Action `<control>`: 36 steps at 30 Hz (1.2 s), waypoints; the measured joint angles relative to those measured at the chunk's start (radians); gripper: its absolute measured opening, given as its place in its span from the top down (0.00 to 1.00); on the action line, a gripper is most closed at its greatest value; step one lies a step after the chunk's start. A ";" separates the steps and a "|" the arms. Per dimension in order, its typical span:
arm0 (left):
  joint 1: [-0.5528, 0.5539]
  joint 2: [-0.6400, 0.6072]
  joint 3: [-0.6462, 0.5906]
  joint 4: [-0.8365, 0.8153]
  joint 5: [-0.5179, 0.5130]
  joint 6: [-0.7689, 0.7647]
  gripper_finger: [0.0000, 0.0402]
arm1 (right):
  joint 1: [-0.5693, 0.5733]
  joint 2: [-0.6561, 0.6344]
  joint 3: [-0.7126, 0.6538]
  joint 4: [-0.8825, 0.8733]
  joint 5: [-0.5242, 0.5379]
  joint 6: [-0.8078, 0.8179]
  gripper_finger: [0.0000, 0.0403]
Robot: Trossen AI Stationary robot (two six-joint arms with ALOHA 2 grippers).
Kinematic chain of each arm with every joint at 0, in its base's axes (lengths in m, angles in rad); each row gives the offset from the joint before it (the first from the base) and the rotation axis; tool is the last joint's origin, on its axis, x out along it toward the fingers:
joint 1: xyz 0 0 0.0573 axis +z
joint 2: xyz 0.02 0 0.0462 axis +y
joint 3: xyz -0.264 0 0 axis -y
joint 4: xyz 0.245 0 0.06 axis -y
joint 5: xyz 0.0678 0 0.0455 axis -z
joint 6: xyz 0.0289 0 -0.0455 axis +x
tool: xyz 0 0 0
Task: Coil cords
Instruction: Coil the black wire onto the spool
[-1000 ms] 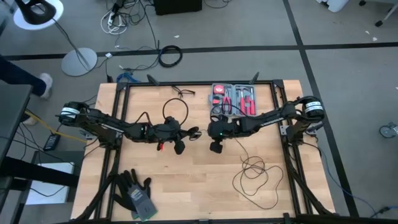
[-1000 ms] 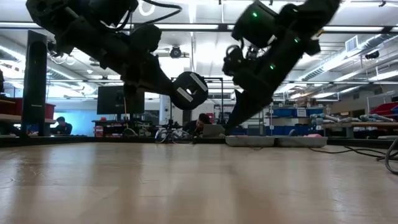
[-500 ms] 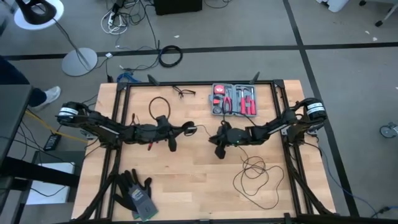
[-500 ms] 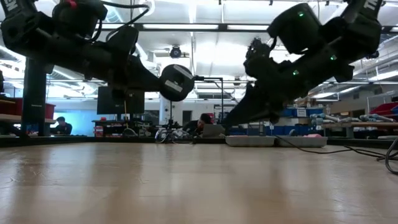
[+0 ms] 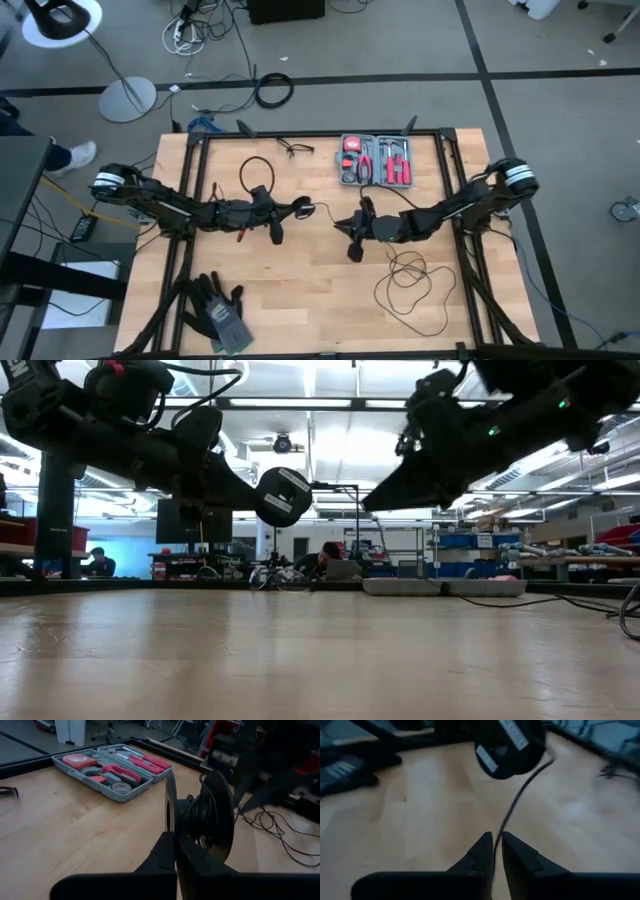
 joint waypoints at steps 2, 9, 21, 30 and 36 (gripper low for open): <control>0.000 0.000 0.000 0.003 0.000 0.000 1.00 | 0.012 -0.043 0.000 -0.088 0.045 0.005 0.92; 0.000 0.000 0.003 0.019 0.000 0.003 1.00 | 0.013 -0.108 -0.003 -0.253 0.098 0.108 0.91; 0.000 0.000 0.003 0.056 -0.050 0.034 1.00 | 0.012 0.059 -0.004 0.006 0.061 0.091 0.68; 0.000 0.000 0.003 0.056 -0.059 0.060 1.00 | 0.012 0.056 -0.004 0.021 0.061 0.087 0.66; 0.000 0.000 0.003 0.057 -0.080 0.063 1.00 | 0.012 0.056 -0.004 0.034 0.055 0.088 0.66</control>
